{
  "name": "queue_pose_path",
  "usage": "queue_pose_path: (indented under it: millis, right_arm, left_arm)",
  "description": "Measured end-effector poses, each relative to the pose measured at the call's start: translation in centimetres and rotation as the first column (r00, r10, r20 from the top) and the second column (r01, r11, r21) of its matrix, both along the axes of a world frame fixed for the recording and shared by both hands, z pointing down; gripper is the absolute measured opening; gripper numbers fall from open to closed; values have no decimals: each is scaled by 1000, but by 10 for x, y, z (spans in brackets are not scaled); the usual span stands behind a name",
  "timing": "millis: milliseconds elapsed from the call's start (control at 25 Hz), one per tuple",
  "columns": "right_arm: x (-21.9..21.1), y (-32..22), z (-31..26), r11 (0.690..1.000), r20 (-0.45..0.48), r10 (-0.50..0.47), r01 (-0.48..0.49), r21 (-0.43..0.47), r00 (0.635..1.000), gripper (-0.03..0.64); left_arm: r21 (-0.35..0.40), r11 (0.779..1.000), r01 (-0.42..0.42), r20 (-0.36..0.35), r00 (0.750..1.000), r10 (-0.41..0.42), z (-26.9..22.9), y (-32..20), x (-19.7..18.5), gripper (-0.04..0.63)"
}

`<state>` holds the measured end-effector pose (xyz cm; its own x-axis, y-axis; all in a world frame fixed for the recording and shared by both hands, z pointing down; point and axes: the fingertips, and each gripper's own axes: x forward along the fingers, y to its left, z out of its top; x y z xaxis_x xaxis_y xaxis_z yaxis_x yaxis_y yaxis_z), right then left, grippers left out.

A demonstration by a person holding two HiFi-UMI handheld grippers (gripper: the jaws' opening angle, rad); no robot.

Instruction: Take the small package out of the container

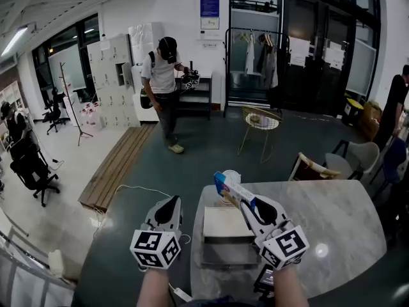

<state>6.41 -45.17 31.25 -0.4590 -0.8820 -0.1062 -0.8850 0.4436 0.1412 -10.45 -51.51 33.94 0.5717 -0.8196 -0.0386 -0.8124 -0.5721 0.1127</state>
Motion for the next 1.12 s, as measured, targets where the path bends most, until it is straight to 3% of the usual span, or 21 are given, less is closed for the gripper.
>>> queue_pose_path:
  millis: [240,480,760,1120]
  right_arm:
    - [32,9,1,995,-31,92,-93,-29,995,103]
    - [100,42,-2,977,-47,205,-207,-50,978,103]
    - [154,68,7,932,-40,354,-356,-71,934,103]
    - [157,78,16,925,11,374,-372,-76,928,103]
  left_arm:
    - [41,998,-38,51,998,35,-3,-2,7,11]
    - [52,997,-57,62,997,53,-6,7,35,11]
    - [123,992,29,26,999,-32,-21,6,29,11]
    - [119,993,3,54,999,-10,-15,9,31,11]
